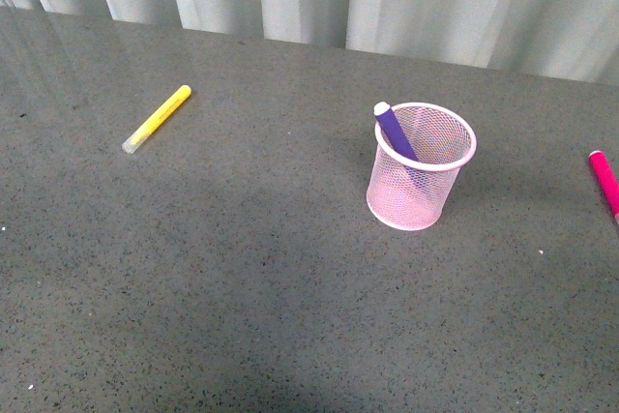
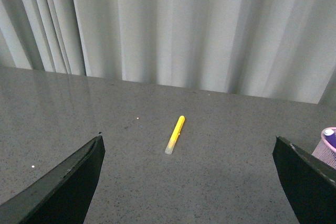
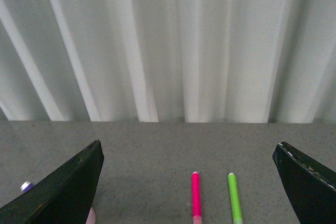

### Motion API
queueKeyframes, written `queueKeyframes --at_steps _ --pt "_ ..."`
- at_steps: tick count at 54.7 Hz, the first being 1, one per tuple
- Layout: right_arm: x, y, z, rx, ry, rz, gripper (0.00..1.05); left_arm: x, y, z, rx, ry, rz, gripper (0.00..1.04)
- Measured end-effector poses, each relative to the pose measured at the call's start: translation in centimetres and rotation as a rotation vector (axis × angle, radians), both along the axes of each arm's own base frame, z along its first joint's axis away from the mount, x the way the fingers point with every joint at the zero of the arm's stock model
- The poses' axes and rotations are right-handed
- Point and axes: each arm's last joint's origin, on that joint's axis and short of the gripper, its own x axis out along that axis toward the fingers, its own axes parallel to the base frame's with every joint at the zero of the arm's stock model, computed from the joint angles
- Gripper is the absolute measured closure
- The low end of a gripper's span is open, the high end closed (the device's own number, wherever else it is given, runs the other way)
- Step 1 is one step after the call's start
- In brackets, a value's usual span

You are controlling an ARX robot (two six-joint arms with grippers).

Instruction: Insert purple and pink pens into pink cup

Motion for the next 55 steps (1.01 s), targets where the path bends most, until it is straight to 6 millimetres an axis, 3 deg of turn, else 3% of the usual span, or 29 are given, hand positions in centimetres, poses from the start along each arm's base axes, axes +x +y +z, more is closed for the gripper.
queueKeyframes --at_steps 3,6,9,16,21,31,38,55 --pt "2.9 -1.4 0.2 0.017 0.065 -0.038 0.07 0.0 0.0 0.0 0.0 0.0 0.0 0.07" --pt "6.6 -3.0 -0.9 0.066 0.202 -0.071 0.07 0.0 0.0 0.0 0.0 0.0 0.0 0.07" --pt "8.9 -3.8 -2.0 0.102 0.295 -0.073 0.07 0.0 0.0 0.0 0.0 0.0 0.0 0.07" --pt "14.3 -4.6 -5.2 0.146 0.507 -0.103 0.07 0.0 0.0 0.0 0.0 0.0 0.0 0.07" --pt "17.2 -4.0 -7.1 0.158 0.63 -0.094 0.07 0.0 0.0 0.0 0.0 0.0 0.0 0.07" --pt "20.8 -1.9 -10.0 0.16 0.795 -0.081 0.07 0.0 0.0 0.0 0.0 0.0 0.0 0.07" --pt "22.0 -1.2 -11.1 0.163 0.831 -0.075 0.07 0.0 0.0 0.0 0.0 0.0 0.0 0.07" --pt "23.8 -2.9 -13.3 0.229 0.861 -0.13 0.07 0.0 0.0 0.0 0.0 0.0 0.0 0.07"
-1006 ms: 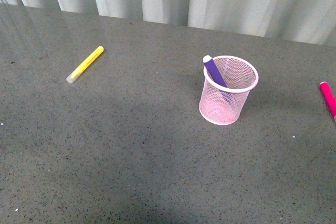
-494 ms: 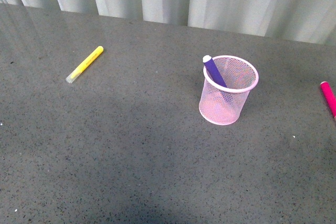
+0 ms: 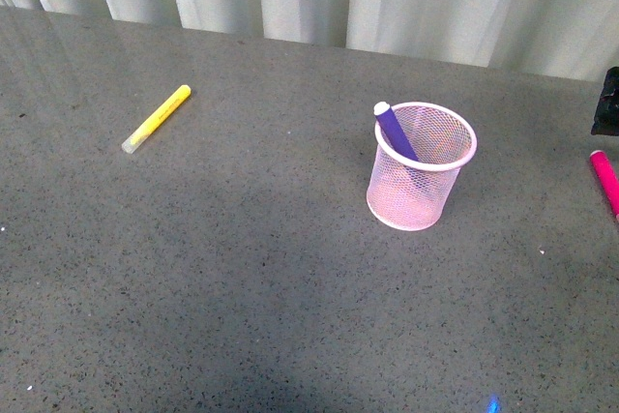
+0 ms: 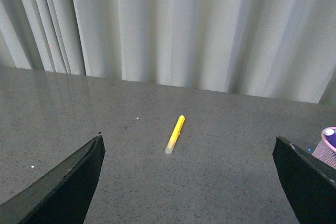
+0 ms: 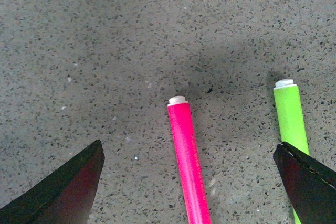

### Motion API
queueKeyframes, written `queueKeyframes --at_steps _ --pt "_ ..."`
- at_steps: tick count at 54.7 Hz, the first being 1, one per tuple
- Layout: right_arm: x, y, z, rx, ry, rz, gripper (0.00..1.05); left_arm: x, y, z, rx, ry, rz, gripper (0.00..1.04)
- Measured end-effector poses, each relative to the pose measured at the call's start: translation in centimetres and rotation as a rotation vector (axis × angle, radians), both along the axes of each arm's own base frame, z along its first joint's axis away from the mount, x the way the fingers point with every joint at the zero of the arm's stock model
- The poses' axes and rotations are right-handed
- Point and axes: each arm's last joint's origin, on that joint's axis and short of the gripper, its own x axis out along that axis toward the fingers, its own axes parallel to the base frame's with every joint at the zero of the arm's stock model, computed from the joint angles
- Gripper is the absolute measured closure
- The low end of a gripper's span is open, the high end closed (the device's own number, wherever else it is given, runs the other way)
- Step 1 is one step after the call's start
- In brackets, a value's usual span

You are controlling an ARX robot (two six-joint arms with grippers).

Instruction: Insert purple and pink pens into pink cup

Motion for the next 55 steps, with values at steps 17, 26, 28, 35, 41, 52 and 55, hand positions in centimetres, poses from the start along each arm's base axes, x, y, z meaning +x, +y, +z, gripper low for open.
queueKeyframes --at_steps 17,26,28,35,41,52,55 --pt "0.6 -0.3 -2.0 0.024 0.021 -0.008 0.07 0.0 0.0 0.0 0.0 0.0 0.0 0.07" --pt "0.7 -0.1 -3.0 0.039 0.03 -0.007 0.07 0.0 0.0 0.0 0.0 0.0 0.0 0.07" --pt "0.8 0.0 -3.2 0.039 0.033 -0.007 0.07 0.0 0.0 0.0 0.0 0.0 0.0 0.07" --pt "0.9 0.0 -3.7 0.041 0.037 -0.009 0.07 0.0 0.0 0.0 0.0 0.0 0.0 0.07" --pt "1.1 -0.1 -3.9 0.038 0.034 -0.011 0.07 0.0 0.0 0.0 0.0 0.0 0.0 0.07" --pt "1.3 -0.1 -4.0 0.029 0.023 -0.014 0.12 0.0 0.0 0.0 0.0 0.0 0.0 0.07" --pt "1.3 -0.1 -4.1 0.028 0.021 -0.012 0.19 0.0 0.0 0.0 0.0 0.0 0.0 0.07"
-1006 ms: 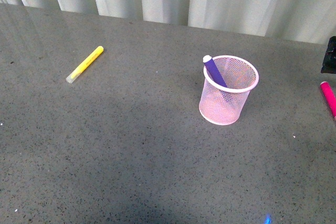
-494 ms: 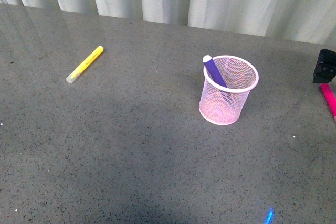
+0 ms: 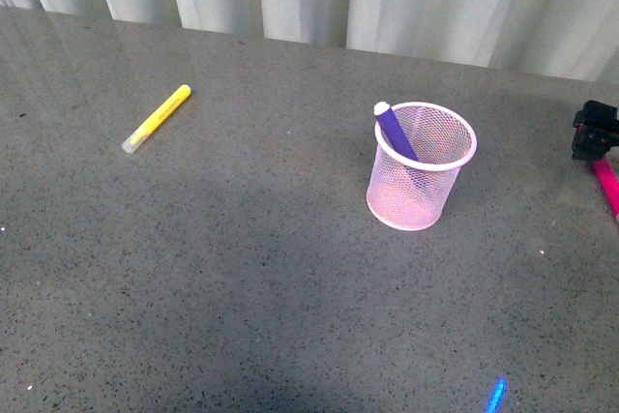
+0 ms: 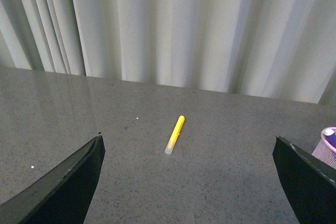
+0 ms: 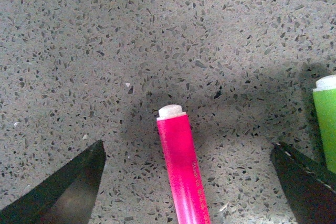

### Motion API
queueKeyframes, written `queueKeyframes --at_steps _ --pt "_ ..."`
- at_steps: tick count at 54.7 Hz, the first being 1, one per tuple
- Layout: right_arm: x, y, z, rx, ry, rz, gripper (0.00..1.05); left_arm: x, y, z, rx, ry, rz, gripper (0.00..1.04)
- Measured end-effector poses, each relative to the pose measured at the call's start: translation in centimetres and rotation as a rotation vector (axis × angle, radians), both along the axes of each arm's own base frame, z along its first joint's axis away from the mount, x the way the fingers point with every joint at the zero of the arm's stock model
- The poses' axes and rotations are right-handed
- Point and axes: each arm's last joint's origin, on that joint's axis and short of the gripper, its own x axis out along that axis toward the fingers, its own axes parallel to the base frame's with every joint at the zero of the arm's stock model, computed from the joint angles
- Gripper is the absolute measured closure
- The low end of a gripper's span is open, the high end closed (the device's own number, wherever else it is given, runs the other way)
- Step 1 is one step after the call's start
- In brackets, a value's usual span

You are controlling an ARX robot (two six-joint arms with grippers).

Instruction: Insert purple and pink pens into pink cup

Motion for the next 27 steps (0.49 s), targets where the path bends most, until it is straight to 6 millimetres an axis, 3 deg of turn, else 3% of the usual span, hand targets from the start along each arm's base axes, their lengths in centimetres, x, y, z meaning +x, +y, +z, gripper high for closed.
queueKeyframes --at_steps 7,20,27 --pt "0.0 0.0 -0.1 -0.001 -0.001 0.001 0.37 0.0 0.0 0.0 0.0 0.0 0.0 0.07" --pt "-0.1 -0.7 -0.2 0.006 -0.012 -0.009 0.88 0.0 0.0 0.0 0.0 0.0 0.0 0.07" --pt "-0.2 -1.0 -0.2 0.012 -0.019 -0.014 0.94 0.0 0.0 0.0 0.0 0.0 0.0 0.07"
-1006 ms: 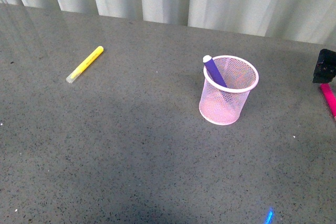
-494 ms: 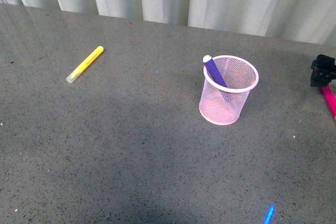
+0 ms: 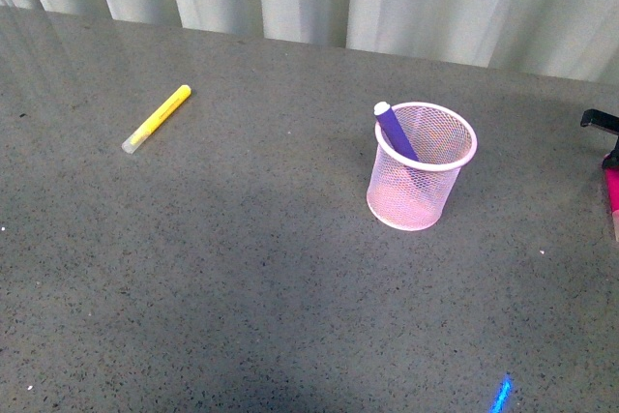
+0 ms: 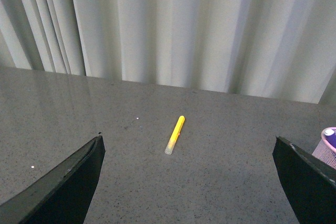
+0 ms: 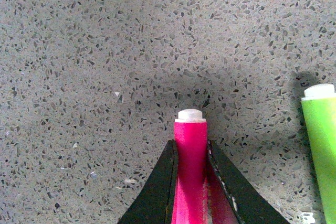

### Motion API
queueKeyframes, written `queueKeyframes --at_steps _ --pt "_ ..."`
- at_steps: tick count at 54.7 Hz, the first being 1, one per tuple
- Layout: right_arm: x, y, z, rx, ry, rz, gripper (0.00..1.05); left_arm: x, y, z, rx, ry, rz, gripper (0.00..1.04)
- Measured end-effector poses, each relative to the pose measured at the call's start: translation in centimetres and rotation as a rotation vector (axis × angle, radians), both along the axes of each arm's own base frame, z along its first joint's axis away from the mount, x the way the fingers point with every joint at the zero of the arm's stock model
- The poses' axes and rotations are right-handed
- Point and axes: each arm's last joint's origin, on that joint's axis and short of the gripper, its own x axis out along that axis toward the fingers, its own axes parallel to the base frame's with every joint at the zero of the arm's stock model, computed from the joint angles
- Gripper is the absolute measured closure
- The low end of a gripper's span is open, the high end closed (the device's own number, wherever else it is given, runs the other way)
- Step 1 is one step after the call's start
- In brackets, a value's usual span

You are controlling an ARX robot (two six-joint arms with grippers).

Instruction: Insert purple and pink pens into pink cup

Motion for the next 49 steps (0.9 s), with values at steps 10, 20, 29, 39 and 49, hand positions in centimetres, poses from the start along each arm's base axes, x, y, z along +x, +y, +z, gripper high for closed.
queueKeyframes --at_steps 10,20,29,39,49 --pt "-0.4 -0.4 0.0 0.009 -0.029 -0.014 0.94 0.0 0.0 0.0 0.0 0.0 0.0 0.07" --pt "-1.9 0.1 3.2 -0.017 -0.231 0.006 0.94 0.0 0.0 0.0 0.0 0.0 0.0 0.07" --pt "-4.2 3.0 13.1 0.016 -0.645 0.166 0.94 0.0 0.0 0.0 0.0 0.0 0.0 0.07" --pt "-7.4 6.8 19.8 0.03 -0.976 0.397 0.94 0.0 0.0 0.0 0.0 0.0 0.0 0.07" --pt "-8.5 10.6 17.7 0.076 -1.037 0.608 0.94 0.0 0.0 0.0 0.0 0.0 0.0 0.07"
